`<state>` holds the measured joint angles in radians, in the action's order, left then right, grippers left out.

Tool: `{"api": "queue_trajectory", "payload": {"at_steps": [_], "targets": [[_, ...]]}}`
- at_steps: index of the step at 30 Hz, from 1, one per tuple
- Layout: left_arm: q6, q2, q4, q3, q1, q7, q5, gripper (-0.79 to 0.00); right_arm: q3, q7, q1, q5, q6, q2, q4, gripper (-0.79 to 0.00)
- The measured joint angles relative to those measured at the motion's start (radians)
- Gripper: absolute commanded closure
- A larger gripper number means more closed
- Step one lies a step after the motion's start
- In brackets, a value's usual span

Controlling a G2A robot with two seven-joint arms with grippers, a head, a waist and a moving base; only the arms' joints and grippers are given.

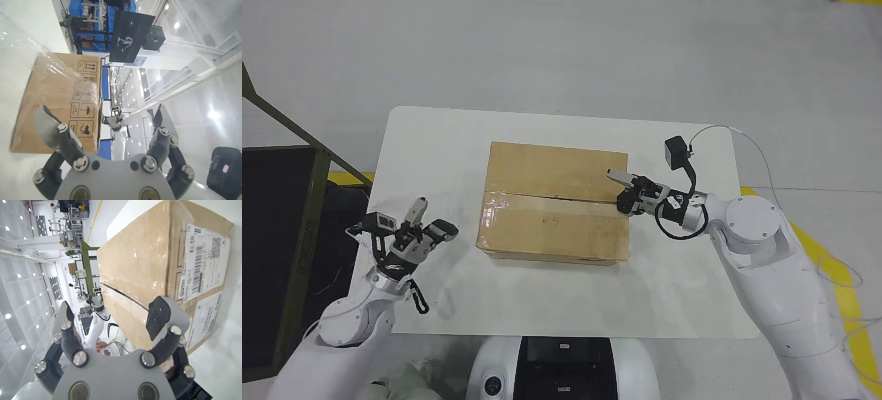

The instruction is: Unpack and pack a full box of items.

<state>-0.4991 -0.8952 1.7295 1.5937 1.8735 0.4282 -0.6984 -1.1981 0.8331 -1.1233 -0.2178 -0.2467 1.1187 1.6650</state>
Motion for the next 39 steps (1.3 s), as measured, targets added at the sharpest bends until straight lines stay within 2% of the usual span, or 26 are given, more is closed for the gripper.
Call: {"api": "queue_trajectory", "payload": {"at_steps": [10, 17, 31, 39], "targets": [[-0.020, -0.036, -0.105, -0.118, -0.143, -0.104, 0.073, -0.785, 0.000, 0.000, 0.000, 0.000, 0.000, 0.000, 0.000, -0.785], [-0.004, -0.055, -0.162, -0.158, -0.214, -0.145, 0.094, -0.785, 0.000, 0.000, 0.000, 0.000, 0.000, 0.000, 0.000, -0.785], [-0.020, -0.082, -0.171, -0.168, -0.275, -0.224, 0.184, -0.785, 0.000, 0.000, 0.000, 0.000, 0.000, 0.000, 0.000, -0.785], [-0.136, -0.098, -0.165, -0.168, -0.281, -0.241, 0.222, -0.785, 0.000, 0.000, 0.000, 0.000, 0.000, 0.000, 0.000, -0.785]]}}
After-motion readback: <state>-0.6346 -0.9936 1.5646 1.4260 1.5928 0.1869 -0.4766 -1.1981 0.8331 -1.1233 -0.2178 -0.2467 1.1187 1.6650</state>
